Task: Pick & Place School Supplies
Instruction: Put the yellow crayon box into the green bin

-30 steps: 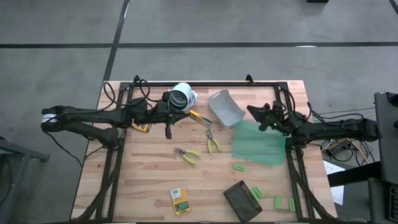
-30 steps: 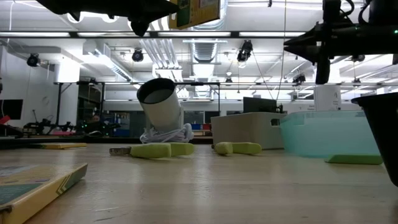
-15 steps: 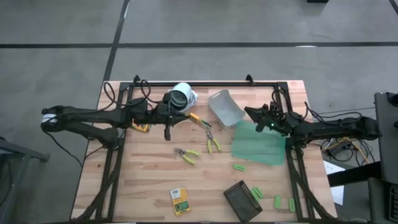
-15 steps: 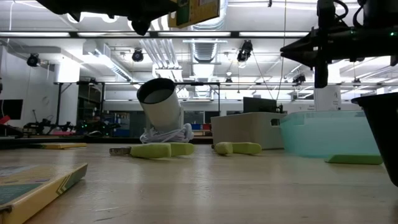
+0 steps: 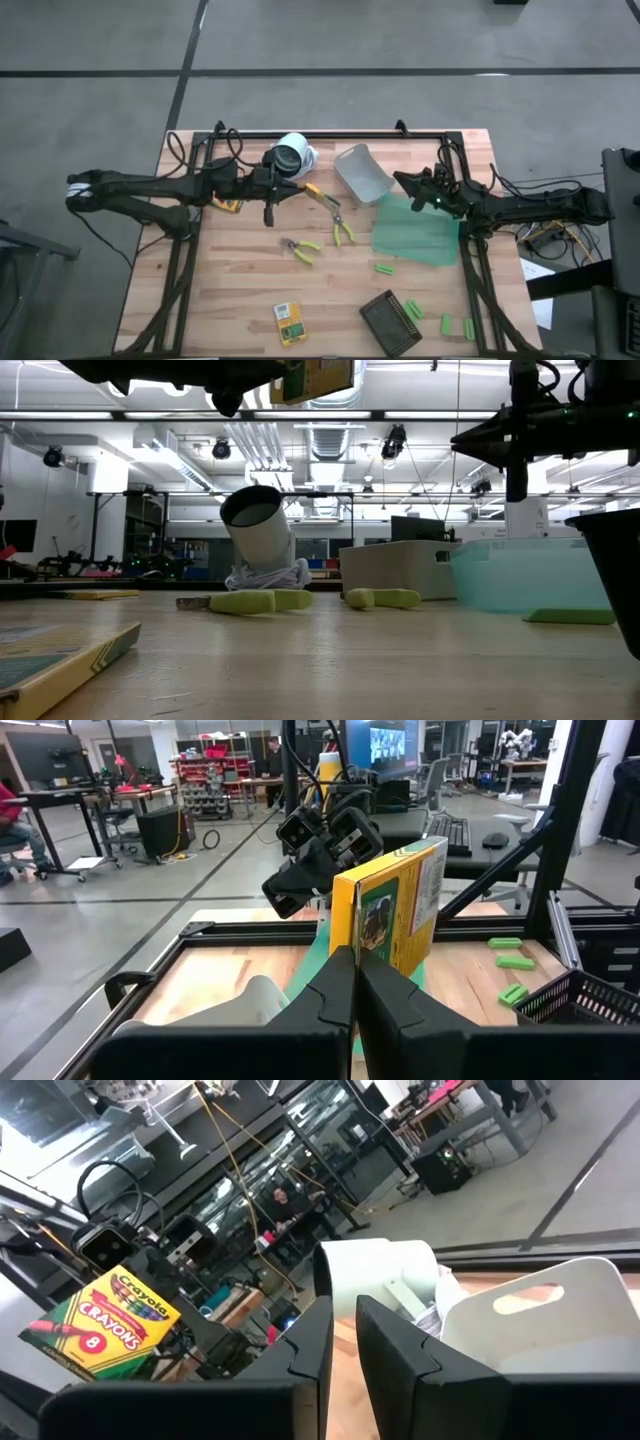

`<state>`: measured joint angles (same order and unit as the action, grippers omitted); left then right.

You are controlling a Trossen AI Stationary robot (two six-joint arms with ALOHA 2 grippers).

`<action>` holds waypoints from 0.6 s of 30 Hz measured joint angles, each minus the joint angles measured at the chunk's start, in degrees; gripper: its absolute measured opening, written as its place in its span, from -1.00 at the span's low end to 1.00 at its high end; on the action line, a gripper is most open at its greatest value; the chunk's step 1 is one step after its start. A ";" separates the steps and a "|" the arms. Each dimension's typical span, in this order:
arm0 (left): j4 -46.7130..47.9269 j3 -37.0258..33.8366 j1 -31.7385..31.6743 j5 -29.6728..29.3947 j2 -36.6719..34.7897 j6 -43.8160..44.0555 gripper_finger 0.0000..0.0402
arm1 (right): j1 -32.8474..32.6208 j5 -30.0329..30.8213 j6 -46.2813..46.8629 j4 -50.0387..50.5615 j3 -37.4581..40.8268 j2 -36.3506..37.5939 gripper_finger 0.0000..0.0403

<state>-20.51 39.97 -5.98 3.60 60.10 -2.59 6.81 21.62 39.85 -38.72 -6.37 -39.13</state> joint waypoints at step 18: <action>-0.02 0.00 0.00 0.00 0.00 0.00 -0.98 | -0.04 -0.02 0.09 2.08 0.02 -0.04 -0.48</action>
<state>-20.53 39.97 -5.98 3.59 60.10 -2.59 6.76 21.61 39.94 -36.64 -6.35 -39.18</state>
